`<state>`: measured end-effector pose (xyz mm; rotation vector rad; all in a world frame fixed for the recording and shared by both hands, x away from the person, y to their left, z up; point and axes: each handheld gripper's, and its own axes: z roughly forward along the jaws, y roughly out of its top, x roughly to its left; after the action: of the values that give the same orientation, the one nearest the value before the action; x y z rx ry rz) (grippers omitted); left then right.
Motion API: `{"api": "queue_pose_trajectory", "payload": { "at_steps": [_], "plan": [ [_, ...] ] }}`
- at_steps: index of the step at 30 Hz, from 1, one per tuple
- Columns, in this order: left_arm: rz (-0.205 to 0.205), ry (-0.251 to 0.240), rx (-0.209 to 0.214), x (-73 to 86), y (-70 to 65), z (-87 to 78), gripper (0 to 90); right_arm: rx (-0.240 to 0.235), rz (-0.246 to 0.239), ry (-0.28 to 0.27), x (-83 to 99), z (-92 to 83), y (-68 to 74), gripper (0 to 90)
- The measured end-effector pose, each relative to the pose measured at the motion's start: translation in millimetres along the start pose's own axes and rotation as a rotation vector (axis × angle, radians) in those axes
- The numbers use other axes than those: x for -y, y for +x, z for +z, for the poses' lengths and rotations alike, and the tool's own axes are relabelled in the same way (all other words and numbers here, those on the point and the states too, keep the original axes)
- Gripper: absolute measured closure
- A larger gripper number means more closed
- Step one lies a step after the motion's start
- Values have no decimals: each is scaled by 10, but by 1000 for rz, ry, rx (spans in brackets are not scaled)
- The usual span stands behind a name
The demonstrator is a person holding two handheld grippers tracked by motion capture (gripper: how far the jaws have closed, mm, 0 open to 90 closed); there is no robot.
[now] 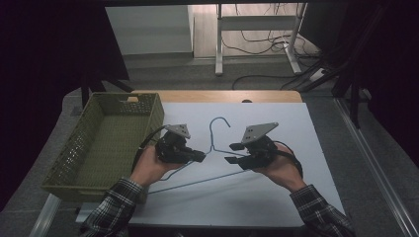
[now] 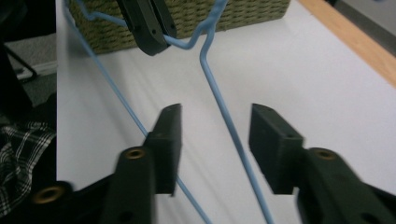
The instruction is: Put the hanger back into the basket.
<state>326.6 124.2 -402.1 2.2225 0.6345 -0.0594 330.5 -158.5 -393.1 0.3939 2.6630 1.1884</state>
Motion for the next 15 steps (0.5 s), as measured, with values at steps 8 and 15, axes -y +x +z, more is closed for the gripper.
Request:
{"api": "queue_pose_trajectory", "payload": {
  "at_steps": [8,15],
  "plan": [
    [-67,-67,-58,-25,66,-268,876,17,67,-9,112,-123,57,278],
    [-102,-117,-114,-52,107,-567,876,33,159,-27,279,-199,58,145]
  ]
}}
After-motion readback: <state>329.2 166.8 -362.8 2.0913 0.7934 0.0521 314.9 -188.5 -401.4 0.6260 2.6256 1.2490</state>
